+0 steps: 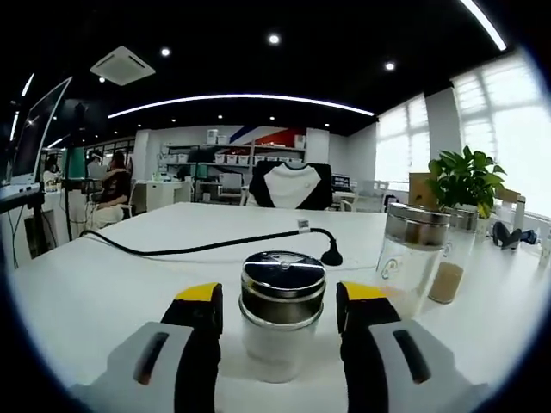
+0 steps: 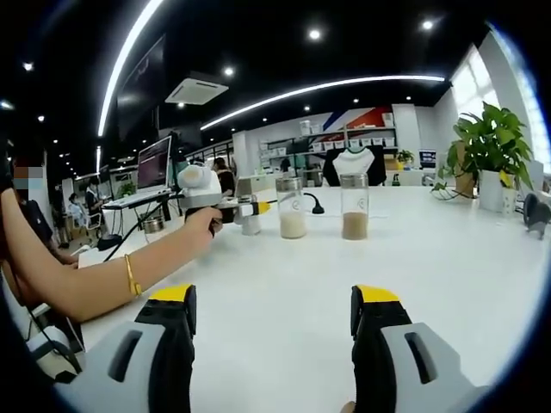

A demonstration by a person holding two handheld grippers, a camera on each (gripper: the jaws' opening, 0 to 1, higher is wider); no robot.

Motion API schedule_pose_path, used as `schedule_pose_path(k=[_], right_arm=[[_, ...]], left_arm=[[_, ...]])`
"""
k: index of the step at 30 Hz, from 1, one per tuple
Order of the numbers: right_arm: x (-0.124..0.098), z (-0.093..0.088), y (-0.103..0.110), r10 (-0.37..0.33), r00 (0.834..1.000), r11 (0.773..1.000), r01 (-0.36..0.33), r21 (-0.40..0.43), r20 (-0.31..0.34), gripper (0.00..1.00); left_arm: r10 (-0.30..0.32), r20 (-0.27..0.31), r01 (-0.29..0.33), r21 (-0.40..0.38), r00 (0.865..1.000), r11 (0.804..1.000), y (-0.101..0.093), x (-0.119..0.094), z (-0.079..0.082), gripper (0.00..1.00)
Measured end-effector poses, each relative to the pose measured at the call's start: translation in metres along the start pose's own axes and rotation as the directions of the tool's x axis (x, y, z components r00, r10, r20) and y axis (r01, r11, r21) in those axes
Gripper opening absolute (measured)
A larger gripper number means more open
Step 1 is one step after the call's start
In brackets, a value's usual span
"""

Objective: Rotate the seasoning bottle until the label or dispensing opening points toward the visible target arrow and the bottle remains upright within the marked orientation range

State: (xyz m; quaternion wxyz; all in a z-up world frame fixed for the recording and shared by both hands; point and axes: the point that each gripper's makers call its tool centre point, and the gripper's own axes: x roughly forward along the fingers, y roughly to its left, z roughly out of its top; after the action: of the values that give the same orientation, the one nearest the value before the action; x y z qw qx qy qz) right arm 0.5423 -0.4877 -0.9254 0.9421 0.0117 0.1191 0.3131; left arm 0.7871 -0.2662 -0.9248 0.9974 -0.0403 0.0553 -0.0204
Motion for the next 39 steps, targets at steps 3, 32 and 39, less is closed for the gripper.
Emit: schedule_pose_path(k=[3,32,39], right_arm=[[0.002,-0.001,0.004,0.013,1.0,1.0,-0.013,0.004,-0.002,0.74],[0.0,-0.006,0.002,0.009,1.0,1.0,-0.009,0.002,-0.013,0.73],[0.0,-0.006,0.0,0.006,1.0,1.0,-0.006,0.005,-0.011,0.72]], left_arm=[[-0.009,0.004,0.009,-0.013,1.0,1.0,0.001,0.001,0.0,0.54],[-0.039,0.024,0.039,0.032,0.999,0.999,-0.003,0.004,-0.003,0.39],[-0.044,0.032,0.043,0.022,0.999,0.999,-0.004,0.003,0.0,0.38]])
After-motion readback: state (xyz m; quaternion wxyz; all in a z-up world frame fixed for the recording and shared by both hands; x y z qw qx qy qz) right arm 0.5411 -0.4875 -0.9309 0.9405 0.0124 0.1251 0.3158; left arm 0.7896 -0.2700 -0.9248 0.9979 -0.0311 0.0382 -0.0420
